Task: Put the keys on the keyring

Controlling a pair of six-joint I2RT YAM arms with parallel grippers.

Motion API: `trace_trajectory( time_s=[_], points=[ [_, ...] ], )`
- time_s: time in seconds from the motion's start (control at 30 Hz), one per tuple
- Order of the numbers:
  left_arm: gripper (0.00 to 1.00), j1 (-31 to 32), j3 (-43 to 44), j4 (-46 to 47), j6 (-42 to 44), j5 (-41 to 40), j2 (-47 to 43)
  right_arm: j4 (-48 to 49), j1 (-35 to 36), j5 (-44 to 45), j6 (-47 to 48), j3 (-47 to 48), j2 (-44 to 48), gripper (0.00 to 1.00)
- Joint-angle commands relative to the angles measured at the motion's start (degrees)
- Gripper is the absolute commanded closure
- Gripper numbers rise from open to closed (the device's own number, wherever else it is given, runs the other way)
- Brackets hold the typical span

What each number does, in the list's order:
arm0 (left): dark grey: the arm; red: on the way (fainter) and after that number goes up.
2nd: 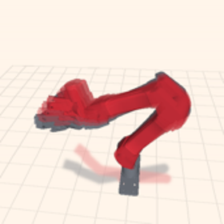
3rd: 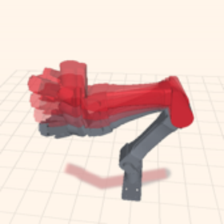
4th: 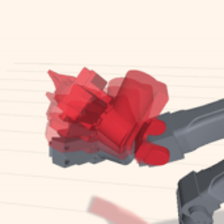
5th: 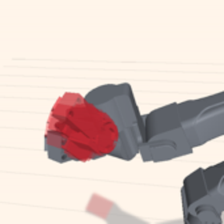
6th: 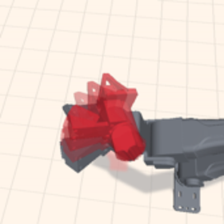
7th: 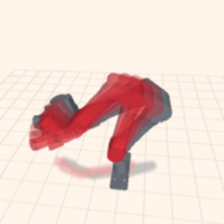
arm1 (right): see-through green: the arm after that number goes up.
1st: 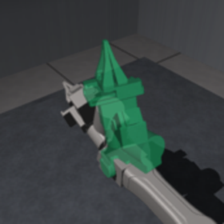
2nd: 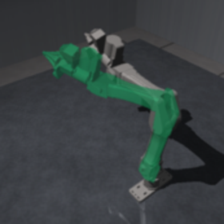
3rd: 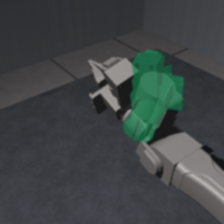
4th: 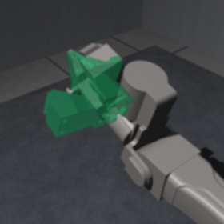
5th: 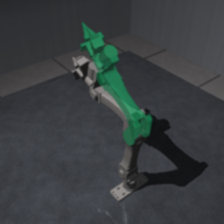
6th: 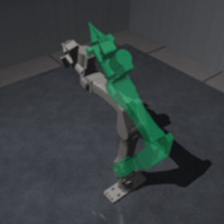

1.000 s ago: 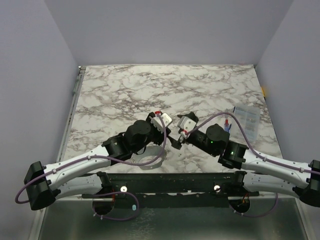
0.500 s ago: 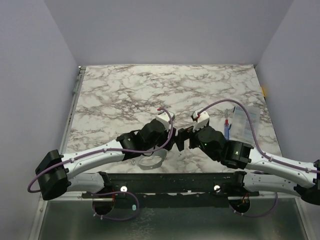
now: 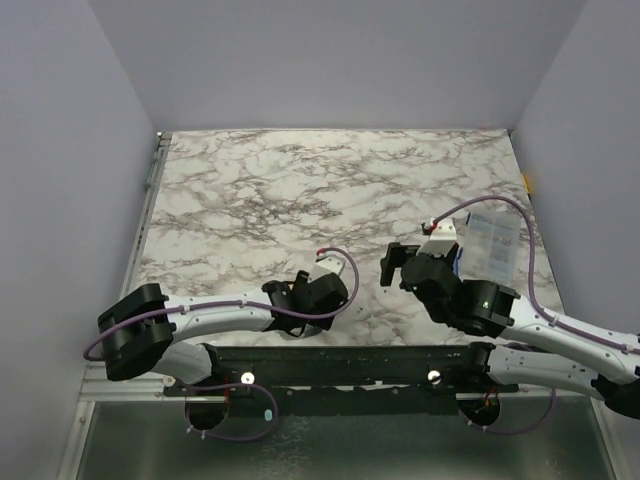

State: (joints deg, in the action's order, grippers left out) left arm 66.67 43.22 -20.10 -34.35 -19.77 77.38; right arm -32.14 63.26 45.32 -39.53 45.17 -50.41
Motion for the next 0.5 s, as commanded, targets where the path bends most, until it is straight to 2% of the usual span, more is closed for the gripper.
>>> trace_trajectory(
  time_s=[0.0, 0.13, 0.3, 0.47],
  points=[
    [0.32, -2.42, -0.56, -10.44, -3.70, -11.67, 0.25, -4.07, -0.03, 10.14, -5.34, 1.23, 1.18, 0.00],
    [0.32, -8.91, -0.59, -10.97, -3.62, -11.81, 0.05, -3.21, 0.02, 9.79, -4.69, 0.57, 2.13, 0.00],
    [0.34, -12.30, -0.51, -10.93, -1.60, -11.74, -1.82, -2.82, 0.01, 8.59, -3.61, -0.21, 3.01, 0.00],
    [0.41, -15.46, -0.40, -8.38, 2.35, -11.02, 0.77, -0.12, 0.02, 6.77, -1.92, -2.12, 4.08, 0.00]
  ],
)
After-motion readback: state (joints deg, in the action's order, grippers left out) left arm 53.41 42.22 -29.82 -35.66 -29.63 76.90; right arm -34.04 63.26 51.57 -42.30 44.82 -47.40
